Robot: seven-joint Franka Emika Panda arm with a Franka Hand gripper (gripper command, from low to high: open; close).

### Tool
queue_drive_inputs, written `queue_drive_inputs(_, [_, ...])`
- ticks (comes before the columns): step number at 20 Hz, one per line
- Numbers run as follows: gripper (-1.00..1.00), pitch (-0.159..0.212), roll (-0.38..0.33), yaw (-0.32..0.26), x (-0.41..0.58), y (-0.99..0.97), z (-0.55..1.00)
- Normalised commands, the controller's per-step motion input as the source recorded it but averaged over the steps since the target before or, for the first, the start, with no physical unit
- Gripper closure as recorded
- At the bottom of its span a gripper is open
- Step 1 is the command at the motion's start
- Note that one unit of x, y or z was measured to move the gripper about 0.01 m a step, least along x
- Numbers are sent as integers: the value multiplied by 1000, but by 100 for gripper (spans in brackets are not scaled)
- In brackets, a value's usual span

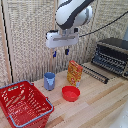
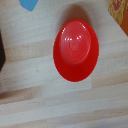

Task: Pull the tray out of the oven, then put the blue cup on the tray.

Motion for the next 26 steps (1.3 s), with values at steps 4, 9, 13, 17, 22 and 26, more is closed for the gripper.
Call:
queue_drive_inputs(4, [-100,7,-329,168,-111,-141,0])
queue_drive_inputs(9, [-100,5,-319,165,-150,-219,0])
queue_drive_inputs(13, [-100,0,-323,162,-121,-236,0])
queue_drive_inputs(17, [-100,-16,-328,157,-99,-249,0])
queue_drive_inputs(22, [-100,-13,-332,150,-83,-261,0])
queue_drive_inputs(26, [-100,-78,-318,110,-5,-307,-6])
